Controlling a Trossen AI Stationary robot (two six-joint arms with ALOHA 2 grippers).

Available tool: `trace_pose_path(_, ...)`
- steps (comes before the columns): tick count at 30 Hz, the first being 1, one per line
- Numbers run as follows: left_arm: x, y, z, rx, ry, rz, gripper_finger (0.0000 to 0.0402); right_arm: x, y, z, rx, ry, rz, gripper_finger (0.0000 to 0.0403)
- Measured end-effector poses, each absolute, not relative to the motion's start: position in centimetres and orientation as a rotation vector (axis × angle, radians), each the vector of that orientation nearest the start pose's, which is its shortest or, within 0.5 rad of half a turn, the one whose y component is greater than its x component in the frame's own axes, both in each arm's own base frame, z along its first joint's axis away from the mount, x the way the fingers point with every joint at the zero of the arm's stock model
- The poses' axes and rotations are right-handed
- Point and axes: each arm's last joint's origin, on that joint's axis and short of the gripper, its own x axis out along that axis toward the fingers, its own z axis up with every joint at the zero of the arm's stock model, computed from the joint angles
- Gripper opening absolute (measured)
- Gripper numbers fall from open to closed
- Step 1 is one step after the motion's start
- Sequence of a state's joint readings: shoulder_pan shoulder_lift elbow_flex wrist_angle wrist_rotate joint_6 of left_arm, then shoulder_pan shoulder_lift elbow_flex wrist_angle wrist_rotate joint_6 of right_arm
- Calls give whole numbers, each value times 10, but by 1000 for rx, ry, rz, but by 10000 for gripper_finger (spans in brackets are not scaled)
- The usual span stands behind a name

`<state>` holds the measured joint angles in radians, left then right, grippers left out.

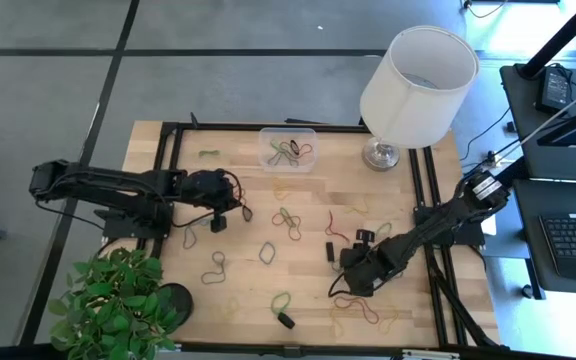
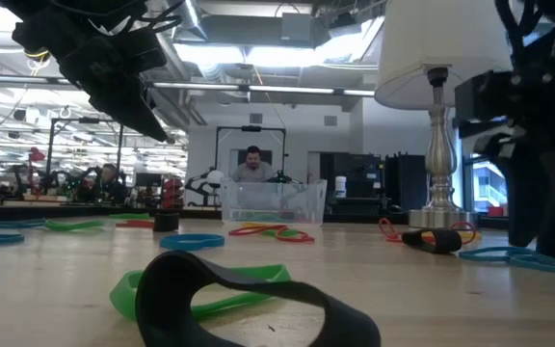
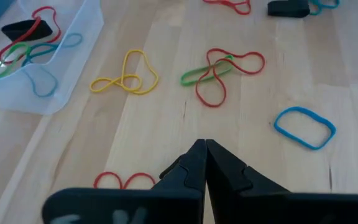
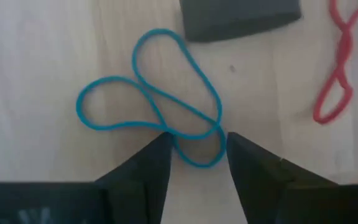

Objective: Pick and place rubber bands into bin
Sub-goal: Put the blue rubber band into the transparent bin

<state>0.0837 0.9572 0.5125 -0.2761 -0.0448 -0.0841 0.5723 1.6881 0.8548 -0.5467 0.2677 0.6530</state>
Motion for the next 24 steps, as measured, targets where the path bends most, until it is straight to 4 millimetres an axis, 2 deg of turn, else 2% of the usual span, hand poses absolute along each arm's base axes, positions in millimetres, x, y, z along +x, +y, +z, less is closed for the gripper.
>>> trace_pose_path(4, 187, 17, 205, -92, 712, 160, 1, 243, 144, 123, -52, 1259, -131, 175)
trace_pose_path(7, 187, 17, 205, -92, 712, 160, 4, 246, 145, 123, -93, 1241, -90, 160)
trace_pose_path(10, 187, 17, 205, -91, 712, 160, 5, 249, 147, 122, -124, 1217, -43, 117)
trace_pose_path(14, 187, 17, 205, -92, 712, 160, 1, 250, 148, 122, -141, 1212, -9, 31)
trace_pose_path(16, 187, 17, 205, -91, 712, 160, 2, 249, 148, 126, -128, 1220, -1, 12)
trace_pose_path(20, 187, 17, 205, -91, 712, 160, 5, 239, 143, 137, -93, 1264, -7, 12)
trace_pose_path(24, 187, 17, 205, -91, 708, 159, 3, 236, 138, 169, -50, 1233, -23, 4)
